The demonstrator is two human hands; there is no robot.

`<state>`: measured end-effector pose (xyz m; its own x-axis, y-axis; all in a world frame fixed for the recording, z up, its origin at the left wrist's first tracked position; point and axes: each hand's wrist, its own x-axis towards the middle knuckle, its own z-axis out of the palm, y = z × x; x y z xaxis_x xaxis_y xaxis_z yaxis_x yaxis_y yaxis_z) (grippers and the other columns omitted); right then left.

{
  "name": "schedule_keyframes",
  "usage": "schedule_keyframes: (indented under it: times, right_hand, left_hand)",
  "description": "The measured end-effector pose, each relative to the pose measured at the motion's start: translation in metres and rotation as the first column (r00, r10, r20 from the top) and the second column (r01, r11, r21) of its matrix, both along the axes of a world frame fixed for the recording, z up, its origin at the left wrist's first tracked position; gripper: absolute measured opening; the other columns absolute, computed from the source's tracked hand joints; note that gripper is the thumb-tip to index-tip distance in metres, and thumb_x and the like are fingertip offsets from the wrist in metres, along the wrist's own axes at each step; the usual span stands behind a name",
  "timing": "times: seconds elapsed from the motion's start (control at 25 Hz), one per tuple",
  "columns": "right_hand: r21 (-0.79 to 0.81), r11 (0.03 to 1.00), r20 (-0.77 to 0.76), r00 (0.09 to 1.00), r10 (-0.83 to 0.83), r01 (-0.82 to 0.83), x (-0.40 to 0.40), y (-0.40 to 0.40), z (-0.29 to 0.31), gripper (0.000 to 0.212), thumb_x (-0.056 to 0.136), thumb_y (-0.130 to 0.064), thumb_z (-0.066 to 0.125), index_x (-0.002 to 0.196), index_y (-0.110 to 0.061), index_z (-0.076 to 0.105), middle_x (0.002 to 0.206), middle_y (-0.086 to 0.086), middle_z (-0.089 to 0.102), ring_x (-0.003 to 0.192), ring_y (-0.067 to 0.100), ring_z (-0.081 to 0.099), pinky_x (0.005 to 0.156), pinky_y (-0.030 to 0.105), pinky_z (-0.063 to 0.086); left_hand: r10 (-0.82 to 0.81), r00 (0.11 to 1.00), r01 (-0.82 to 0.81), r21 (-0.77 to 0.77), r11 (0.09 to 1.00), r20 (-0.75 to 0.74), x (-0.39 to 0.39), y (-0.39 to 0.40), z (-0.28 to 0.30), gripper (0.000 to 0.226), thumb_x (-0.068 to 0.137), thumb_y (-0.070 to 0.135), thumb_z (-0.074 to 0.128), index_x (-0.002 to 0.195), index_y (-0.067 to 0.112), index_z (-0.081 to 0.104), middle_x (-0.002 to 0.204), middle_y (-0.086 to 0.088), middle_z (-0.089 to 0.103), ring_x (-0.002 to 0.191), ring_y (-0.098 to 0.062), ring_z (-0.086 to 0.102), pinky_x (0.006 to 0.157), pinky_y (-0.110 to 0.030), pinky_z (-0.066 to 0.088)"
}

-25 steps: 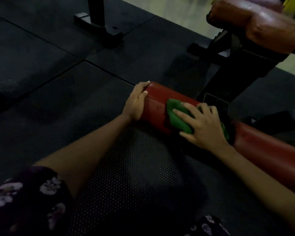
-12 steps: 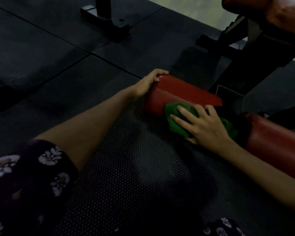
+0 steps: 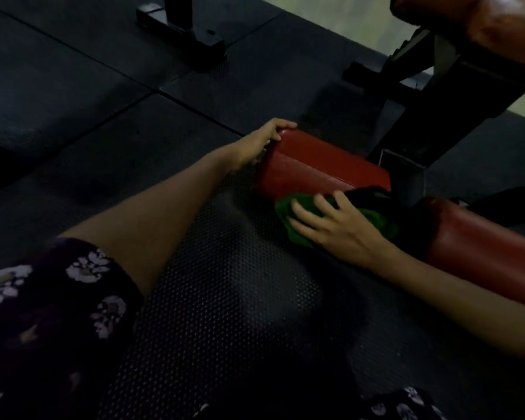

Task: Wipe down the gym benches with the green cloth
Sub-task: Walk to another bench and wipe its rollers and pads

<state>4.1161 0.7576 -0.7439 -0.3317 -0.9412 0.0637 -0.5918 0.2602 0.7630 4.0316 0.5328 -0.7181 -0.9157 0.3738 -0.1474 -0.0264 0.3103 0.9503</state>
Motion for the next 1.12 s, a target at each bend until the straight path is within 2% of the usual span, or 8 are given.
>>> schedule_keyframes:
  times: [0.16,0.36,0.48,0.6,0.76,0.92,1.0,1.12]
  right_hand:
    - [0.027,1.0,0.009,1.0,-0.015,0.015,0.004,0.005,0.0,0.041,0.082,-0.019,0.054,0.122,-0.018,0.062,0.125,0.009,0.055,0.096,0.031,0.045,0.077,0.042,0.031]
    - [-0.081,0.995,-0.002,0.998,-0.065,0.064,-0.004,-0.062,-0.003,0.052,0.088,-0.015,0.023,0.115,-0.023,0.066,0.117,0.003,0.062,0.092,0.024,0.058,0.076,0.04,0.04]
    - [-0.144,0.989,0.055,0.998,-0.029,0.037,-0.002,-0.009,0.007,0.045,0.085,-0.021,0.036,0.122,-0.02,0.061,0.122,0.009,0.058,0.096,0.031,0.047,0.075,0.04,0.031]
    - [-0.231,0.956,0.127,0.98,-0.155,0.181,0.009,0.045,0.02,0.063,0.072,-0.044,0.06,0.13,-0.022,0.052,0.124,0.013,0.054,0.093,0.032,0.042,0.071,0.039,0.03]
    - [-0.311,0.903,0.158,0.953,-0.259,0.297,-0.004,0.001,0.02,0.068,0.066,-0.053,0.072,0.126,-0.025,0.056,0.122,0.01,0.056,0.091,0.031,0.045,0.069,0.038,0.036]
    - [-0.356,0.862,0.205,0.931,-0.303,0.36,-0.006,-0.01,0.023,0.071,0.062,-0.054,0.074,0.126,-0.026,0.058,0.122,0.009,0.057,0.092,0.032,0.051,0.071,0.037,0.039]
    - [-0.456,0.765,0.317,0.887,-0.337,0.454,0.004,0.015,0.023,0.069,0.063,-0.052,0.07,0.126,-0.027,0.057,0.121,0.01,0.057,0.09,0.034,0.052,0.071,0.04,0.041]
    - [-0.586,0.31,0.672,0.663,-0.331,0.749,0.0,0.023,0.039,0.064,0.072,-0.056,0.05,0.129,-0.028,0.055,0.122,0.007,0.053,0.101,0.033,0.05,0.08,0.042,0.045]
  left_hand:
    - [0.028,0.999,-0.026,0.057,0.998,-0.02,0.0,0.001,-0.007,0.037,0.103,0.026,0.016,0.13,0.033,0.04,0.128,0.001,0.04,0.105,-0.014,0.046,0.077,-0.029,0.042]
    - [0.101,0.991,-0.092,0.099,0.991,-0.087,0.0,0.006,-0.014,0.037,0.103,0.023,0.012,0.125,0.027,0.042,0.122,-0.004,0.043,0.103,-0.017,0.049,0.085,-0.031,0.046]
    - [0.148,0.987,-0.14,0.121,0.983,-0.063,0.002,0.014,-0.011,0.036,0.103,0.02,0.014,0.123,0.029,0.043,0.113,0.001,0.044,0.096,-0.016,0.05,0.079,-0.031,0.047]
    - [0.209,0.977,-0.204,0.115,0.972,-0.041,0.003,0.016,-0.019,0.039,0.099,0.016,0.02,0.125,0.033,0.043,0.104,0.008,0.045,0.092,-0.015,0.051,0.081,-0.035,0.05]
    - [0.229,0.949,-0.22,0.066,0.973,-0.217,0.004,0.01,-0.026,0.045,0.091,0.027,0.023,0.13,0.028,0.044,0.112,0.004,0.047,0.089,-0.01,0.049,0.086,-0.035,0.045]
    - [0.299,0.942,-0.287,0.096,0.953,-0.152,0.006,0.017,-0.023,0.041,0.086,0.035,0.023,0.119,0.04,0.048,0.121,-0.004,0.047,0.105,-0.024,0.052,0.094,-0.043,0.046]
    - [0.336,0.935,-0.328,0.086,0.941,-0.112,0.006,0.017,-0.024,0.029,0.096,0.038,0.028,0.114,0.042,0.051,0.123,-0.004,0.049,0.11,-0.027,0.052,0.095,-0.043,0.046]
    - [0.325,0.928,-0.343,-0.076,0.936,-0.185,0.001,0.019,-0.012,0.013,0.099,0.031,0.037,0.105,0.029,0.048,0.124,-0.004,0.053,0.105,-0.021,0.05,0.088,-0.032,0.04]
